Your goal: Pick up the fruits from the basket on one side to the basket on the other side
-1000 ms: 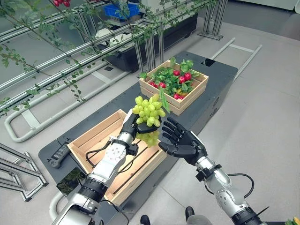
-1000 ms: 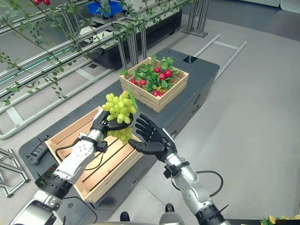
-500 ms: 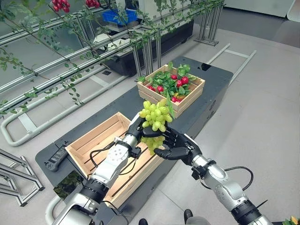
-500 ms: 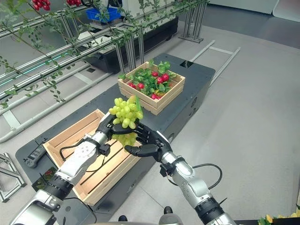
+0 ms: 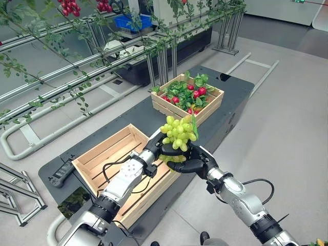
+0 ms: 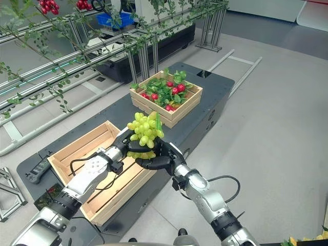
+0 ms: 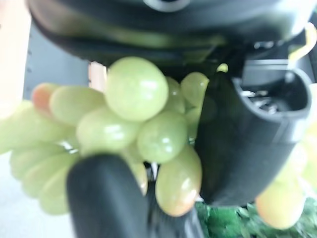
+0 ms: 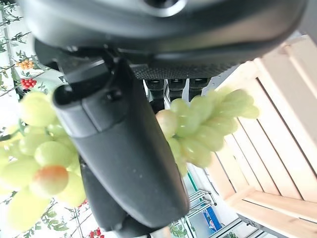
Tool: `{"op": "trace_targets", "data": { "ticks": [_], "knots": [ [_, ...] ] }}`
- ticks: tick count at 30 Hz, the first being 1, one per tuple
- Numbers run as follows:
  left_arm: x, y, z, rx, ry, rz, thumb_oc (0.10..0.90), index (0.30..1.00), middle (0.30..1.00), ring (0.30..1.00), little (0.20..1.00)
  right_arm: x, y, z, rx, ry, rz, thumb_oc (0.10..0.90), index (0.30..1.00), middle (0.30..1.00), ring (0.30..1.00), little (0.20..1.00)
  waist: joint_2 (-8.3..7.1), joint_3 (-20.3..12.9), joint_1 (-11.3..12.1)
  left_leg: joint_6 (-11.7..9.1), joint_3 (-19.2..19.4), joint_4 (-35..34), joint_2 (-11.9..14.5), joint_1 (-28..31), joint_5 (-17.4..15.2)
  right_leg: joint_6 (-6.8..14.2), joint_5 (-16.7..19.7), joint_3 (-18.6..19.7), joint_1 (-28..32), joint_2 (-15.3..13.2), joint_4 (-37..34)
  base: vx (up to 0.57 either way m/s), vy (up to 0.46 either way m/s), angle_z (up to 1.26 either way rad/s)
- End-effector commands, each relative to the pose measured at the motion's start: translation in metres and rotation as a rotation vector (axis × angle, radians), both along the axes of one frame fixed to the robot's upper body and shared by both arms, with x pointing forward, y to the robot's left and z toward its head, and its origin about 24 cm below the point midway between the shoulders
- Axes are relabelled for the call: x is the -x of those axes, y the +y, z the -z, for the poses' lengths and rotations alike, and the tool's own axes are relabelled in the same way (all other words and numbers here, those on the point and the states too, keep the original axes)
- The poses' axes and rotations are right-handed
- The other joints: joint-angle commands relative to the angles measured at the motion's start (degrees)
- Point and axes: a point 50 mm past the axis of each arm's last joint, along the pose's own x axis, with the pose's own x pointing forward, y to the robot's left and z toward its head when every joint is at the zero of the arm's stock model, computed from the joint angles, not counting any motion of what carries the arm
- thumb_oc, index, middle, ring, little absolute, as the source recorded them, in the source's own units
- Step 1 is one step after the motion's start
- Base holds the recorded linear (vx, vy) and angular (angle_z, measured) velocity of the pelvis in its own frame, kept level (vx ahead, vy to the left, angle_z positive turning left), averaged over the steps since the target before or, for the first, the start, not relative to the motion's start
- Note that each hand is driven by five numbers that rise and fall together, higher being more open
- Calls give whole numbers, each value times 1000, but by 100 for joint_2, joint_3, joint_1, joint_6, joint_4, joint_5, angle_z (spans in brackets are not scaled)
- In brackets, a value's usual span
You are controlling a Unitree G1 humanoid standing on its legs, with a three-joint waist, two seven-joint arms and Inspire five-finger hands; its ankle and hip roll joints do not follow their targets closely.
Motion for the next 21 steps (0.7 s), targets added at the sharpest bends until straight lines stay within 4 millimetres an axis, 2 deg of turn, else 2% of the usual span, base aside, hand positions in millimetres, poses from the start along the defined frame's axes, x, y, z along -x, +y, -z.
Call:
{"op": "trace_targets", "data": {
  "ticks": [1,5,8,13,21],
  "knots": [
    [-19,-37,-66,118,-260,157,400,300,300,300,300,-23,31,-52,-212,-166,-4,800,900,900,900,900,-26,-560,203,-29,-304,13,3,155,-476,-123,-24,-196,184,-118,7,0,0,0],
    [-17,-43,-65,122,-247,190,400,300,300,300,300,-27,37,-65,-244,-199,-7,800,900,900,900,900,-42,-555,233,-26,-345,13,2,152,-477,-131,-21,-197,184,-114,10,0,0,0],
    [-17,-44,-63,148,-234,209,400,300,300,300,300,-28,41,-66,-272,-173,-24,800,900,900,900,900,-55,-574,248,-21,-350,13,6,162,-481,-137,-20,-196,195,-113,7,12,5,1],
    [-14,-47,-63,228,-217,228,400,300,300,300,300,-27,45,-57,-308,-109,-20,800,900,900,900,900,-72,-611,288,-34,-367,13,8,160,-483,-128,-22,-222,202,-128,7,6,1,0],
    [-10,-50,-74,346,-229,253,400,300,300,300,300,-30,34,-43,-350,-36,63,800,900,900,900,900,-79,-610,305,-26,-393,13,21,119,-475,-139,-11,-255,174,-134,7,0,0,0]
  ]
}}
